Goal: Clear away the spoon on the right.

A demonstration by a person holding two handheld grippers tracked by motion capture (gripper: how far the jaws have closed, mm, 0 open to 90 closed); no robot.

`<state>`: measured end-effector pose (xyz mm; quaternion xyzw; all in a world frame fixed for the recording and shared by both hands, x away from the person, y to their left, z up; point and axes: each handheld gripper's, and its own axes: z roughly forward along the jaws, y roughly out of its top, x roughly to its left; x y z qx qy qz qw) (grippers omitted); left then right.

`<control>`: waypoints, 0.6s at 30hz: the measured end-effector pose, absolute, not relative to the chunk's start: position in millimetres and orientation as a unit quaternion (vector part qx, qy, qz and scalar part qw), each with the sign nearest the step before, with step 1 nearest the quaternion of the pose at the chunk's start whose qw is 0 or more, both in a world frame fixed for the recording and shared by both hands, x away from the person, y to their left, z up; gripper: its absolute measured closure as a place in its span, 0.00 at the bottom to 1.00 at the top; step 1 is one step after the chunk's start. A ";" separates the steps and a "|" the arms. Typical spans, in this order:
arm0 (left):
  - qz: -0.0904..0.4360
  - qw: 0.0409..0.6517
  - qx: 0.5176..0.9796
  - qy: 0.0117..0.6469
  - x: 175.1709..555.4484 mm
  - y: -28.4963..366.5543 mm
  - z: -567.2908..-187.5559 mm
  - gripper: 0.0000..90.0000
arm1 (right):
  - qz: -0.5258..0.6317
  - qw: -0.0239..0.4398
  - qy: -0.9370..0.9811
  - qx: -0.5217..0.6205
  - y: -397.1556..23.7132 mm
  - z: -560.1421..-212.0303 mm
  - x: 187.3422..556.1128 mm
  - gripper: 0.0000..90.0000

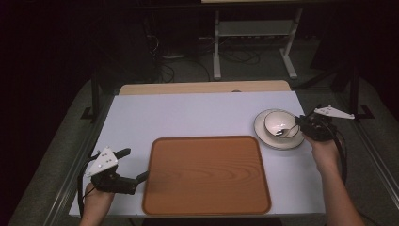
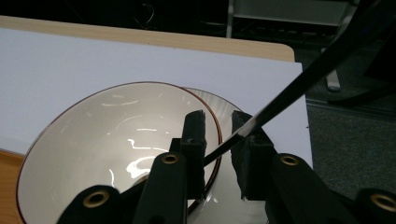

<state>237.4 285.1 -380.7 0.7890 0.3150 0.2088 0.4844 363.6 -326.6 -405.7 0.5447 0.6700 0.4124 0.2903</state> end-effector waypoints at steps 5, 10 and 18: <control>0.209 0.485 0.789 0.315 237.6 285.2 -380.8 0.00 | 0.422 0.291 0.668 0.540 -326.6 -400.7 362.1 0.88; 0.209 0.485 0.789 0.315 237.5 285.0 -380.8 0.00 | 0.435 0.285 0.668 0.533 -324.7 -396.0 361.3 0.92; 0.208 0.485 0.789 0.314 237.5 285.1 -380.8 0.00 | 0.451 0.277 0.669 0.522 -322.9 -390.6 360.0 0.97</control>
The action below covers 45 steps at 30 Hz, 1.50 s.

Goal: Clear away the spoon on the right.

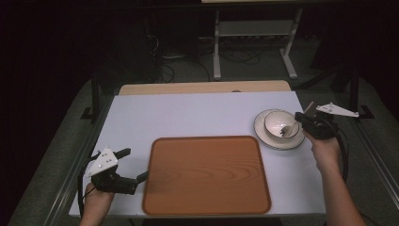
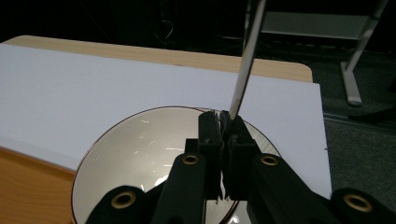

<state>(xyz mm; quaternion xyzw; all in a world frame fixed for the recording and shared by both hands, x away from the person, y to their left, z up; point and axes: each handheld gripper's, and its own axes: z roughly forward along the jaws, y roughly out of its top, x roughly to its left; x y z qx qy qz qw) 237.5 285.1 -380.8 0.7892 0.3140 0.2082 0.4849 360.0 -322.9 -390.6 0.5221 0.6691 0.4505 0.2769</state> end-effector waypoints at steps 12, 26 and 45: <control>0.210 0.484 0.788 0.317 237.2 285.8 -380.2 0.00 | 0.457 0.276 0.677 0.506 -318.6 -384.7 364.5 0.99; 0.207 0.488 0.788 0.313 237.5 286.0 -380.4 0.00 | 0.454 0.274 0.691 0.491 -319.2 -371.1 372.5 0.99; 0.207 0.489 0.789 0.310 237.5 285.1 -380.3 0.00 | 0.487 0.258 0.699 0.455 -313.8 -339.4 354.6 0.99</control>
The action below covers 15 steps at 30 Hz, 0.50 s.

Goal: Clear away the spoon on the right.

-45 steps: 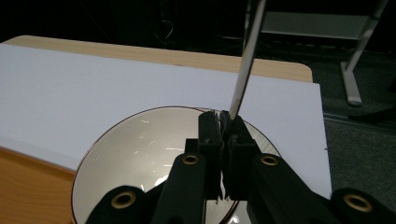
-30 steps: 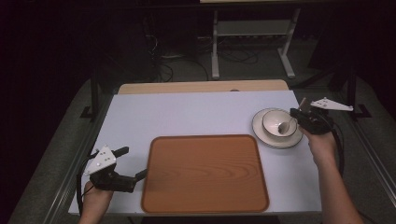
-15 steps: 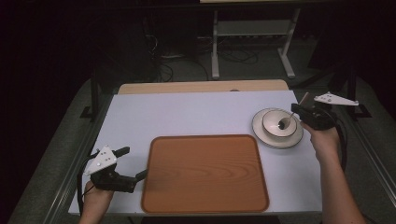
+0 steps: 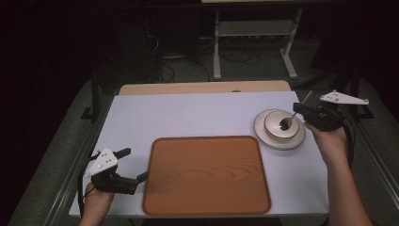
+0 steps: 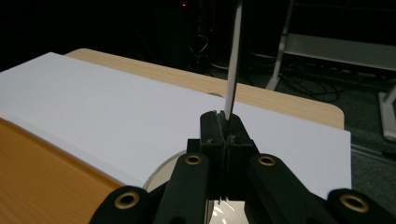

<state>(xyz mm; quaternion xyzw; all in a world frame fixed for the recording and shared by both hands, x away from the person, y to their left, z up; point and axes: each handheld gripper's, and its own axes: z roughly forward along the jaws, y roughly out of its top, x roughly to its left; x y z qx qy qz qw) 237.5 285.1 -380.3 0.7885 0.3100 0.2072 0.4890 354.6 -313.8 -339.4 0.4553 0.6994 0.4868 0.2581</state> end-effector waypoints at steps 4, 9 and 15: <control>0.207 0.489 0.789 0.309 237.2 285.1 -380.2 0.00 | 0.490 0.252 0.706 0.444 -307.7 -330.8 350.2 0.99; 0.208 0.488 0.790 0.308 237.1 284.9 -380.1 0.00 | 0.494 0.237 0.717 0.431 -299.4 -324.3 345.1 0.99; 0.209 0.488 0.790 0.306 236.5 284.4 -379.7 0.00 | 0.491 0.219 0.738 0.409 -287.1 -320.5 339.3 0.99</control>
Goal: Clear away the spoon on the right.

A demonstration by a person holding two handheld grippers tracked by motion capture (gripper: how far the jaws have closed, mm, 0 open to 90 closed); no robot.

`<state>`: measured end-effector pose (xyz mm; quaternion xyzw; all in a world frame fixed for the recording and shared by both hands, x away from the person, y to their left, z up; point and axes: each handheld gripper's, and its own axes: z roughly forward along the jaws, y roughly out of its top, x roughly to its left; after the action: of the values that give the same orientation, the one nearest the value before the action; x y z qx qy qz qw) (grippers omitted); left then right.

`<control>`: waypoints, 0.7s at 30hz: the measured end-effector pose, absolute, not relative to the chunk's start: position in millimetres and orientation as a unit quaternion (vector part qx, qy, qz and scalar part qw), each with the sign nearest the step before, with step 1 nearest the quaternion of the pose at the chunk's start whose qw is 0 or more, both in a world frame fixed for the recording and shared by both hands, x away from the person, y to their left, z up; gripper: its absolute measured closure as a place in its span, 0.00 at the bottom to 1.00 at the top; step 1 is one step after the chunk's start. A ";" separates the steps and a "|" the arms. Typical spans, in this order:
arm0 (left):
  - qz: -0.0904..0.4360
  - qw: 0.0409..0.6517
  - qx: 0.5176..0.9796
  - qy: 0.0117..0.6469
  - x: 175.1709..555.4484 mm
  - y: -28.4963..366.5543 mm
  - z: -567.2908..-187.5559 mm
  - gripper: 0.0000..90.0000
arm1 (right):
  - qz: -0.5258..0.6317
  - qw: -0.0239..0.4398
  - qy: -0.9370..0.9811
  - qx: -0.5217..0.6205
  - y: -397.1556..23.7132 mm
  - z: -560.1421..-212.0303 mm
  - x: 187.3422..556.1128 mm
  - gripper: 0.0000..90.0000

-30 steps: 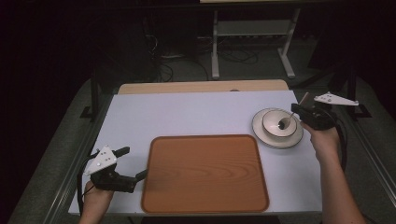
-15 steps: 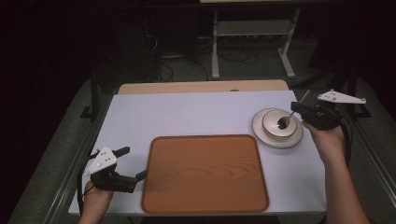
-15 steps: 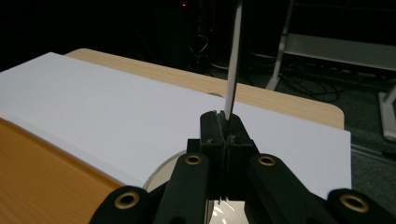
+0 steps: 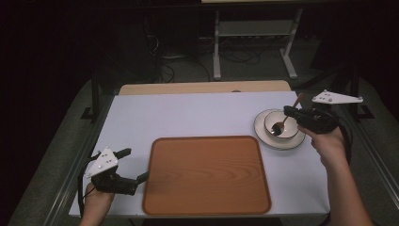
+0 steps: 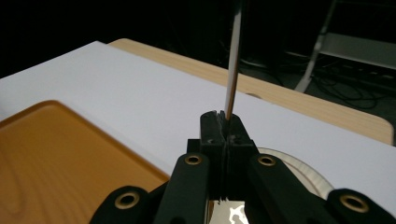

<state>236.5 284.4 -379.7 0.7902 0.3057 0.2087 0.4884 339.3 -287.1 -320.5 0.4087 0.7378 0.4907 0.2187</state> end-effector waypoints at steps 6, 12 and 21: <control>0.209 0.489 0.789 0.306 236.8 284.8 -379.7 0.00 | 0.485 0.199 0.760 0.384 -273.8 -319.8 334.0 0.99; 0.209 0.488 0.791 0.304 236.2 284.1 -379.3 0.00 | 0.480 0.171 0.781 0.361 -259.4 -323.2 333.1 0.99; 0.208 0.489 0.790 0.304 236.6 284.8 -379.7 0.00 | 0.466 0.139 0.812 0.323 -231.9 -328.2 333.4 0.99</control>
<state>236.6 284.8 -379.7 0.7904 0.3038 0.2084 0.4894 333.4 -231.9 -328.2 0.3234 0.8119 0.4657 0.1390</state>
